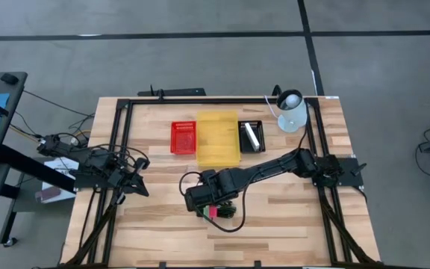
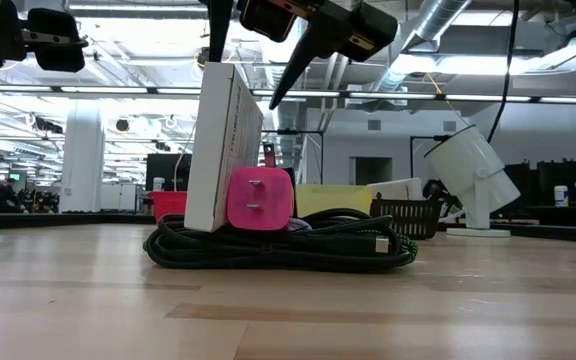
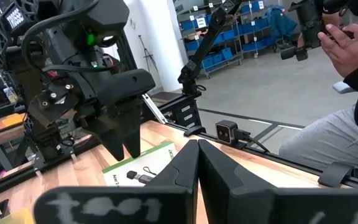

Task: Pick and place items into bin
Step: Put the green box into the black bin

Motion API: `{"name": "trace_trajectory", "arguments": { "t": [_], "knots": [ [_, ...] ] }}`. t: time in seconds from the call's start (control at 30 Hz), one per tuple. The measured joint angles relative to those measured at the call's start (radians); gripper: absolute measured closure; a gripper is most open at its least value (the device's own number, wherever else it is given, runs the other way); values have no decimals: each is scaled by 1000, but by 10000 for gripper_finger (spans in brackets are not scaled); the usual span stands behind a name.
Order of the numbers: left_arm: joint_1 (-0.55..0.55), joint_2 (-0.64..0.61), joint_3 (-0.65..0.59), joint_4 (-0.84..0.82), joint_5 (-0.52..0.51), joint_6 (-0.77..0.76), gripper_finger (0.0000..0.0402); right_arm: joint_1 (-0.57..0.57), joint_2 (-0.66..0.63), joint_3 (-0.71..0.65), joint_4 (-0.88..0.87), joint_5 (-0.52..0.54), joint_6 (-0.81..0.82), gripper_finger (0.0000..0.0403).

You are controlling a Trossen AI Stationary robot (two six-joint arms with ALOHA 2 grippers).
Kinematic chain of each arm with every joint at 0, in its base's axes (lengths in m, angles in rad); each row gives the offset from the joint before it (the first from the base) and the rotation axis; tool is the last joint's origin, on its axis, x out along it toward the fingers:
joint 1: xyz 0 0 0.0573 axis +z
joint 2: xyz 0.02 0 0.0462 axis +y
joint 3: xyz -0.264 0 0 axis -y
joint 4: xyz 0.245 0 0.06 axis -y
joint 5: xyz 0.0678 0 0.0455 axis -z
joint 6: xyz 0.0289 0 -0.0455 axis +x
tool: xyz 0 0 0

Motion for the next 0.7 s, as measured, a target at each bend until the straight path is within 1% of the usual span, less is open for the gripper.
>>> {"name": "trace_trajectory", "arguments": {
  "t": [0.13, 0.27, 0.57, 0.7],
  "knots": [
    [0, 0, 0, 0, 0, -6, 401, -2, 1, 0, 0, 1, -1, 184],
    [0, 0, 0, 0, 0, 4, 401, -5, 41, -2, -1, -16, 0, 184],
    [0, 0, 0, 0, 0, -2, 401, -8, 47, 2, 13, -20, -4, 184],
    [0, 0, 0, 0, 0, -1, 401, -11, 47, 2, 14, -27, -6, 196]
  ]
}}
